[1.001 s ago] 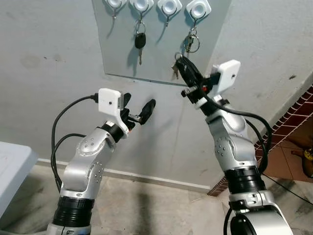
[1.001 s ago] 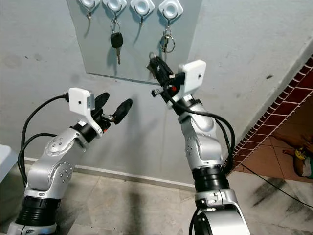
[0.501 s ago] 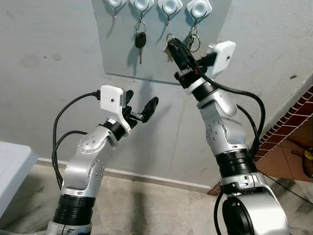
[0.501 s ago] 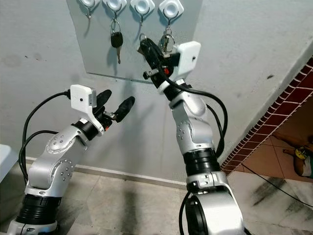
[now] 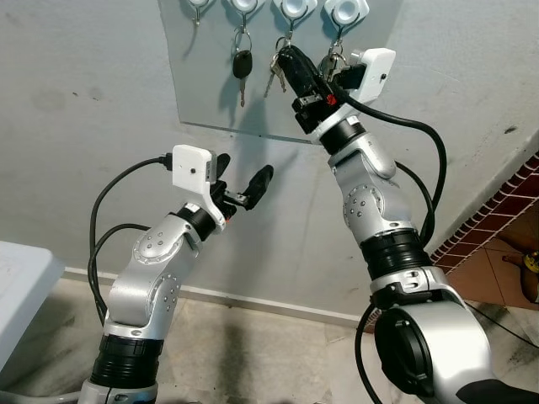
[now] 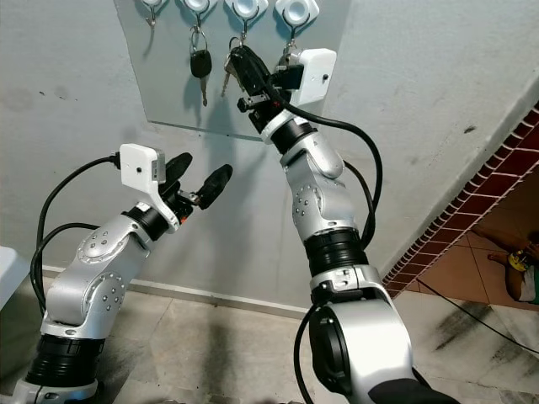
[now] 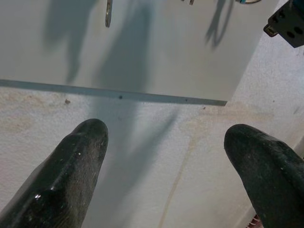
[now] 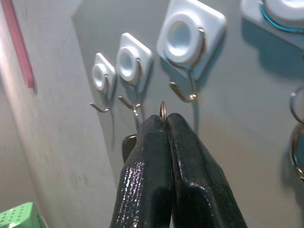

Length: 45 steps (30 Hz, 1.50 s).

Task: Hang keys on a hook

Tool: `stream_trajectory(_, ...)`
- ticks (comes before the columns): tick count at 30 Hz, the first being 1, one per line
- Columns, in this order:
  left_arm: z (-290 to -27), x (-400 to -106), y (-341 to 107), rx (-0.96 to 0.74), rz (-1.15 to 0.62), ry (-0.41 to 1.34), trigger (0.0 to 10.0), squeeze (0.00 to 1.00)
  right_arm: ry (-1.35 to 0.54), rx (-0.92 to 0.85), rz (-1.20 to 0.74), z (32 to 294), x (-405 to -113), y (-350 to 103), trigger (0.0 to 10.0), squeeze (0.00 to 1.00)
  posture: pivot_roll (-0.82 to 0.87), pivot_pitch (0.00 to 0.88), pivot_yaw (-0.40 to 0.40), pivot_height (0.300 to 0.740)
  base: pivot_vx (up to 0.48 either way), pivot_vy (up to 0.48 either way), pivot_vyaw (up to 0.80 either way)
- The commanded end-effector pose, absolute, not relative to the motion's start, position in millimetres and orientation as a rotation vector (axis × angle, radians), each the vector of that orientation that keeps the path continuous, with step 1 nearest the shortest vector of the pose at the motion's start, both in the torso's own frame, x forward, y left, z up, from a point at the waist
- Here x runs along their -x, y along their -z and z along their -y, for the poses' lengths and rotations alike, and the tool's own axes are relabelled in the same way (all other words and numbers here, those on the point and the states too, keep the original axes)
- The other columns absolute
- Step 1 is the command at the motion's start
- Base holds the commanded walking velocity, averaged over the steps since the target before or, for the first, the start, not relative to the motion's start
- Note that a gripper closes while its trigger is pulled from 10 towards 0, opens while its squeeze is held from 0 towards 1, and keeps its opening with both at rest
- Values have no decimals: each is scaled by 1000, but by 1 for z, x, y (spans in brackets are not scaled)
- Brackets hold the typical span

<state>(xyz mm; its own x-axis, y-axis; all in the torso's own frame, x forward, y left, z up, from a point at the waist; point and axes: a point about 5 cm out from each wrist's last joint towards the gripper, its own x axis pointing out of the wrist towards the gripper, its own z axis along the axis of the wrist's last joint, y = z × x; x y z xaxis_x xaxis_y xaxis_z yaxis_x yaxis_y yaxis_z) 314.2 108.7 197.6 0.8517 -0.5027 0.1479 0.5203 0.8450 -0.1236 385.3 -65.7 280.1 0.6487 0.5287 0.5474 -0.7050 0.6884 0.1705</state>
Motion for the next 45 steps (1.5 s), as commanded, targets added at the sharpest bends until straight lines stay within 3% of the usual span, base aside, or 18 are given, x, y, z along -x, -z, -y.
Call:
stream_trajectory(1, -109, -312, -201, 156, 118, 537, 10000, 0, -731, -409, 524, 65, -386, -291, 10000, 0, 65, 151, -53, 732, 0, 0, 0)
stream_trajectory(45, -107, -313, -201, 159, 118, 538, 10000, 0, -754, -496, 561, 66, -394, -303, 10000, 0, 73, 137, -56, 732, 0, 0, 0)
